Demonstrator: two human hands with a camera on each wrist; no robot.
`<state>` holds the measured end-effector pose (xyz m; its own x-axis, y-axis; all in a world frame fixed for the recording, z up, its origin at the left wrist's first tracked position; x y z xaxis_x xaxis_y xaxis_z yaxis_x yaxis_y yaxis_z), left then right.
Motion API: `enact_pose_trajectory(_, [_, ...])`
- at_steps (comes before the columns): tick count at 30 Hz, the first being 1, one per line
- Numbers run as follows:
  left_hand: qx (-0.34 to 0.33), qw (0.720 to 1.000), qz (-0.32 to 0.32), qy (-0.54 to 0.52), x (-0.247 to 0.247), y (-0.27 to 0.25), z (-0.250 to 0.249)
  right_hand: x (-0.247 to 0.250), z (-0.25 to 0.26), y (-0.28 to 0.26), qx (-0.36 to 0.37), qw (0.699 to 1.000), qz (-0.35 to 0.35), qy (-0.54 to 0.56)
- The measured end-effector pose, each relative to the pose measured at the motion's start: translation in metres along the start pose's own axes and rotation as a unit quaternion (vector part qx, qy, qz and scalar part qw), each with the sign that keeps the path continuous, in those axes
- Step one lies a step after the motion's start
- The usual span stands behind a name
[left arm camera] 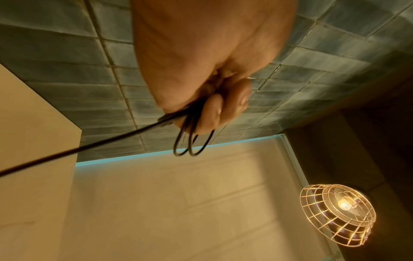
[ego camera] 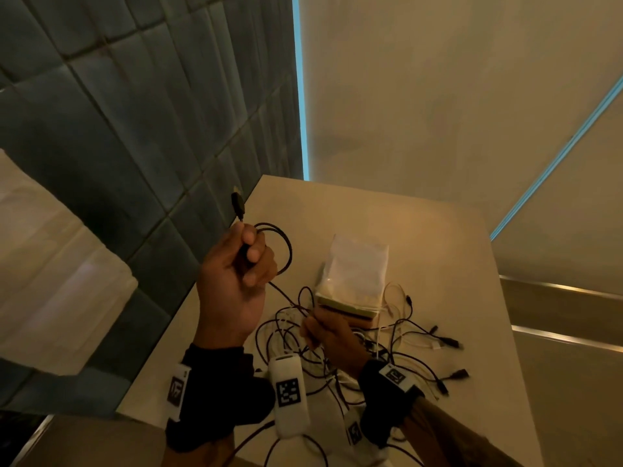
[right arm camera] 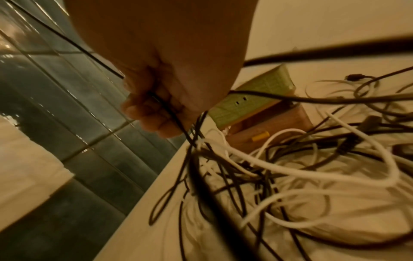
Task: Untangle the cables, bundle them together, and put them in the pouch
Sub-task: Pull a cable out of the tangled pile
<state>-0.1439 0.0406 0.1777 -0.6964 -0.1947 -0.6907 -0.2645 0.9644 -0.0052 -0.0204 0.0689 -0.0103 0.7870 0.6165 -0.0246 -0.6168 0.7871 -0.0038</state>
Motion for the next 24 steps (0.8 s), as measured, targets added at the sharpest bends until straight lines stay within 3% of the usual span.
enact_pose_trajectory(4, [-0.034, 0.999, -0.011, 0.015, 0.005, -0.004, -0.014, -0.002, -0.02, -0.002, -0.015, 1.0, 0.011, -0.016])
enact_pose_trajectory(8, [-0.028, 0.994, -0.07, 0.08, 0.022, -0.003, -0.017, 0.007, -0.017, 0.007, -0.02, 0.996, -0.029, -0.084])
enact_pose_trajectory(12, [0.017, 0.98, -0.141, 0.138, 0.04, 0.0, -0.005, 0.022, 0.029, 0.022, -0.002, 0.994, -0.091, -0.057])
enact_pose_trajectory(17, [0.074, 0.969, -0.167, 0.168, 0.044, 0.002, 0.022, 0.024, 0.105, 0.038, 0.071, 0.991, -0.113, -0.022])
enact_pose_trajectory(20, [0.086, 0.967, -0.163, 0.178, 0.041, 0.004, 0.028, 0.016, 0.14, 0.039, 0.127, 0.988, -0.088, -0.004])
enact_pose_trajectory(24, [0.084, 0.984, -0.108, 0.114, 0.027, 0.008, 0.025, -0.001, 0.154, 0.034, 0.149, 0.988, 0.001, -0.045])
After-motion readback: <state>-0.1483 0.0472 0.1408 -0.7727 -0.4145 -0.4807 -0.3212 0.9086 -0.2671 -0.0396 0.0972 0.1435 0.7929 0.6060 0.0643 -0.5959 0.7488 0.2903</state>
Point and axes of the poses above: each hand's wrist, its own y-axis towards the middle knuckle, its own x-axis out of the back of the hand, z = x × y, the point moved 7 cm from there along y, towards the middle knuckle, and after that the axes turned 4 degrees about x, right-handed, at the moved point
